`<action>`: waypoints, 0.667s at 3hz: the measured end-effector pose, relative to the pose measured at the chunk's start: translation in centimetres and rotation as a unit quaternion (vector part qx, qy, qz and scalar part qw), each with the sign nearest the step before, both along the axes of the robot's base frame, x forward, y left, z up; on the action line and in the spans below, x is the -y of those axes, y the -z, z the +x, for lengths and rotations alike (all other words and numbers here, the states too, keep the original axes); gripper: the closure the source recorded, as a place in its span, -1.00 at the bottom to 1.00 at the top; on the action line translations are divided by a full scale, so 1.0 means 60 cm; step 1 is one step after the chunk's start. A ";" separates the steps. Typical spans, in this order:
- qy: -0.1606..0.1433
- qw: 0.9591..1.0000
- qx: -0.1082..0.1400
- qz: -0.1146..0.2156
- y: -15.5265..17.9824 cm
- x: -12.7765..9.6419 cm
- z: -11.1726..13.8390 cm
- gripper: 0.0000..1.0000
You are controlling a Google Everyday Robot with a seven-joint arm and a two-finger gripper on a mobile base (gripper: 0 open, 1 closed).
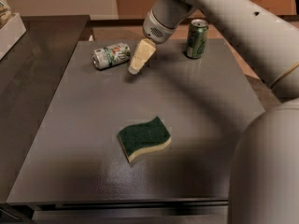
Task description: Pick 7up can
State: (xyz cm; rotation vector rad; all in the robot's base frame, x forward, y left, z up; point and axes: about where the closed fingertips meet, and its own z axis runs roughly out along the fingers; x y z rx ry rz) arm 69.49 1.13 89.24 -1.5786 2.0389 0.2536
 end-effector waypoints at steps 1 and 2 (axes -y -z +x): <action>0.009 1.000 -0.016 0.013 0.027 -0.026 0.048 -1.00; 0.008 0.999 -0.024 0.025 0.044 -0.060 0.074 -1.00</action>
Offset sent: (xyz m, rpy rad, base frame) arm 0.0667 0.0585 -0.0313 0.0856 0.0594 -0.0192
